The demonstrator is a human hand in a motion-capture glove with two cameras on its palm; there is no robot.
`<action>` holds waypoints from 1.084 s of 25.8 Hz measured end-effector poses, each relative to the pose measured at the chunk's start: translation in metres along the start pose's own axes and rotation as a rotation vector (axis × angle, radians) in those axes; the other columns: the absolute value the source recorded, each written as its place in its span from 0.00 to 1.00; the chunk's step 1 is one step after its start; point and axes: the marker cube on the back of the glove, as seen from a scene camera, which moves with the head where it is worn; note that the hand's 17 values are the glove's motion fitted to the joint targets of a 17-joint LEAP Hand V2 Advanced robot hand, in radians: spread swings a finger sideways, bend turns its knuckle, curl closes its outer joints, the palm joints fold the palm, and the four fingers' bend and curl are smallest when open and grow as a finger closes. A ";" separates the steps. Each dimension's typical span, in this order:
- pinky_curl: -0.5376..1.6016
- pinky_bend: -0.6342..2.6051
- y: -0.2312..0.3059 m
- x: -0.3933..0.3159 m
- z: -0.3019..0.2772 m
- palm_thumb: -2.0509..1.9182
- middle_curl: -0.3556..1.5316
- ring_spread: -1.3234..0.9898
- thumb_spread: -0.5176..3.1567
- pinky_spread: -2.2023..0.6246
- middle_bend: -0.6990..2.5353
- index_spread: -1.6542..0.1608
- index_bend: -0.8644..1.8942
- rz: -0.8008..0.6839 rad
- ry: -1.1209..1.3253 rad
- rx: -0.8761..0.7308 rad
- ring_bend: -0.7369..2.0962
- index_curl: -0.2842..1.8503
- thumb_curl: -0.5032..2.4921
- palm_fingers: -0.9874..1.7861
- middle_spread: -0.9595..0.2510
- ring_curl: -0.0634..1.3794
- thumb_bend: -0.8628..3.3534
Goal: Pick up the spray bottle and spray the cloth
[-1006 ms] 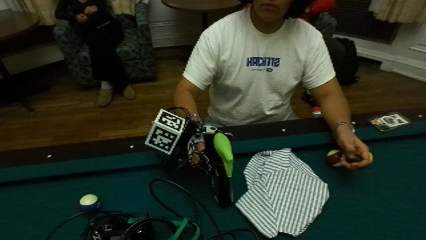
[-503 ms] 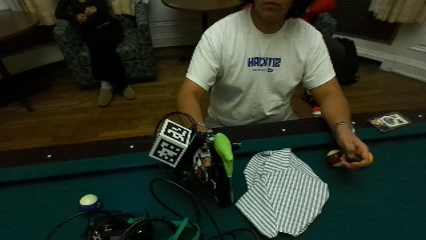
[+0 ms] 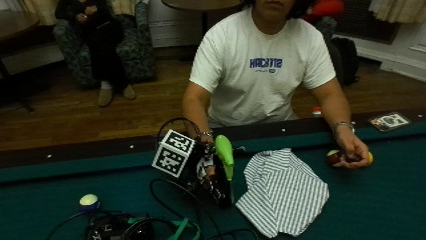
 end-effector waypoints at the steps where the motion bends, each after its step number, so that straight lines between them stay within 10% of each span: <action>1: 0.42 0.33 -0.002 0.001 0.001 0.65 0.40 0.50 0.37 0.77 0.31 0.76 0.33 0.004 -0.005 -0.001 0.51 0.22 0.29 0.58 0.70 0.32 0.19; 15: 0.36 0.21 -0.008 0.002 -0.006 0.63 0.41 0.51 0.37 0.82 0.34 0.78 0.44 0.344 -0.138 -0.072 0.49 0.27 0.28 0.69 0.72 0.29 0.20; 28: 0.40 0.31 -0.019 -0.101 -0.059 0.73 0.46 0.49 0.32 0.70 0.41 0.77 0.45 0.099 -0.246 0.017 0.50 0.32 0.34 0.88 0.66 0.34 0.22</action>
